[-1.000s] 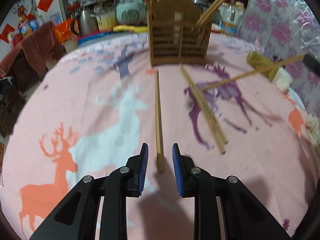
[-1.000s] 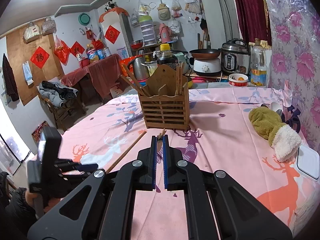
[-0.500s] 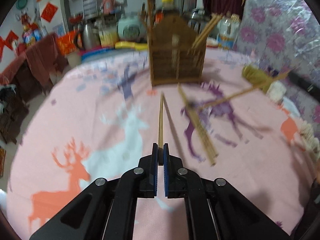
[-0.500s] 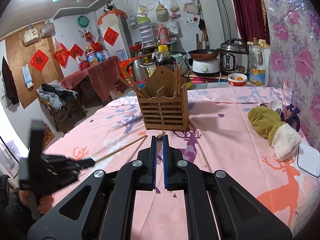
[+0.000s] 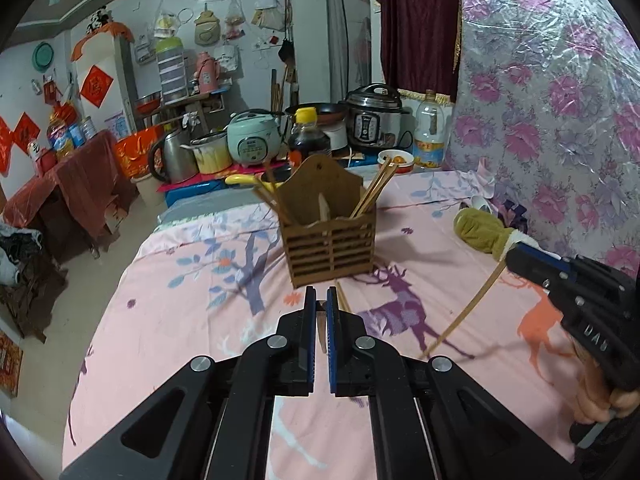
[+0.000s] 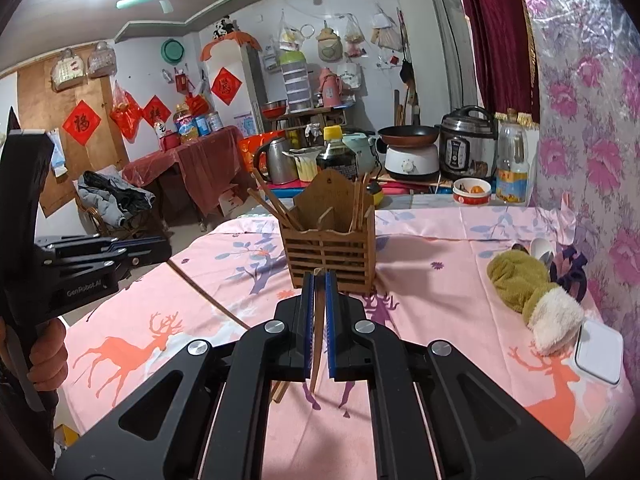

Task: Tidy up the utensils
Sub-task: 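Lift both chopsticks and carry them toward the wooden holder, then lower both chopsticks into the wooden holder and open both tools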

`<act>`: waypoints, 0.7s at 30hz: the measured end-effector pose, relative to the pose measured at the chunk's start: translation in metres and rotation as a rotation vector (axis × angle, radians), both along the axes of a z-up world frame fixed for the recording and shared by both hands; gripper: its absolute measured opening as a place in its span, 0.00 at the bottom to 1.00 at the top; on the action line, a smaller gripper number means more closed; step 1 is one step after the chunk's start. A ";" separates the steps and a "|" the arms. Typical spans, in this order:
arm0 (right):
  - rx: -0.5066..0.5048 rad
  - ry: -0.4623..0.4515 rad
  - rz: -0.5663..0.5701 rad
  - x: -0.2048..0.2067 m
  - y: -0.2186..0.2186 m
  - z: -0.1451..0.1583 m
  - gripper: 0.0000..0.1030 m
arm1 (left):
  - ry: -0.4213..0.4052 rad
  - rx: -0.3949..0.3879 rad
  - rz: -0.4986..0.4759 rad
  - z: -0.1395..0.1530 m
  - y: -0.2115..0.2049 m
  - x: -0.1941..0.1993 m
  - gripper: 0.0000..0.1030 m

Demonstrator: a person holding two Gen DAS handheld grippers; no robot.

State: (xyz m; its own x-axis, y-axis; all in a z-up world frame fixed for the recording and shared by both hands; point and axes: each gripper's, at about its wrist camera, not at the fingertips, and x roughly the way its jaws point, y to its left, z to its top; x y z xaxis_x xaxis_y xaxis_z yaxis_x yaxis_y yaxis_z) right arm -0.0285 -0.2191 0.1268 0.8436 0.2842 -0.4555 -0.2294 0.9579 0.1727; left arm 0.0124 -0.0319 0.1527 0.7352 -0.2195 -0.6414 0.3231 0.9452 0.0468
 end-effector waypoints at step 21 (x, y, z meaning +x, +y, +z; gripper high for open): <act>0.059 -0.163 -0.109 0.112 0.006 0.084 0.06 | -0.112 -0.083 0.049 0.091 -0.020 0.109 0.05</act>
State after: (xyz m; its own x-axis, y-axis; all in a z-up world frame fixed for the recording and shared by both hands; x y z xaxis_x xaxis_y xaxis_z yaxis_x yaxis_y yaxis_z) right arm 0.0833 -0.2128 0.2106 0.9321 0.2088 -0.2960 -0.1540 0.9680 0.1980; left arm 0.1210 -0.0523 0.2435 0.8123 -0.2308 -0.5357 0.2737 0.9618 0.0008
